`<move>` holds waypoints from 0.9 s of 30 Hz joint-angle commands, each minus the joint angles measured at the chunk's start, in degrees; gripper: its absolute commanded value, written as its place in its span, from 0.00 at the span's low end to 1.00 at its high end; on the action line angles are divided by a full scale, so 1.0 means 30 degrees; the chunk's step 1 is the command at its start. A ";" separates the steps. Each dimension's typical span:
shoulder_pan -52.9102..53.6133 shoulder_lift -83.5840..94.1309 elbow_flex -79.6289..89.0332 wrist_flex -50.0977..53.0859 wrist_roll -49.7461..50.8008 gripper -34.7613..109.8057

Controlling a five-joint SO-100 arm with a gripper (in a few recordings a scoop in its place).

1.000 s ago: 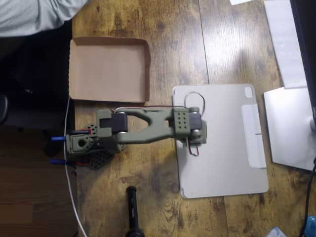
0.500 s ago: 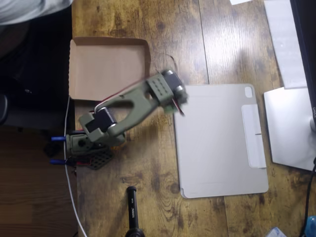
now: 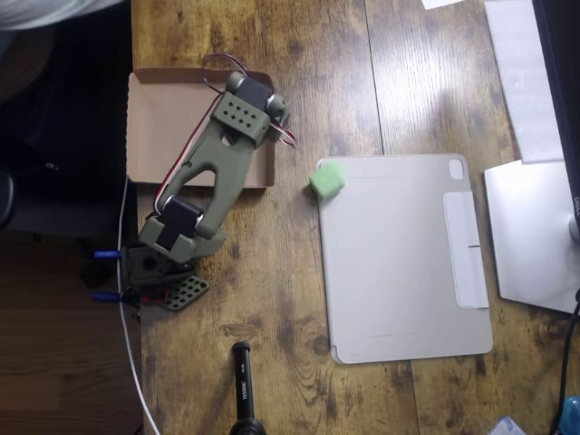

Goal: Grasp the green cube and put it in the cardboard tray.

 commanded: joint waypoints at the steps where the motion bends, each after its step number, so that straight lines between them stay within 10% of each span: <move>1: 0.3223 0.0557 0.0146 -0.0850 -0.2021 0.41; 12: 0.9463 -0.3223 0.2871 -0.3516 -0.3721 0.40; 27: 0.7500 -0.1113 0.0586 -0.2549 -0.2754 0.46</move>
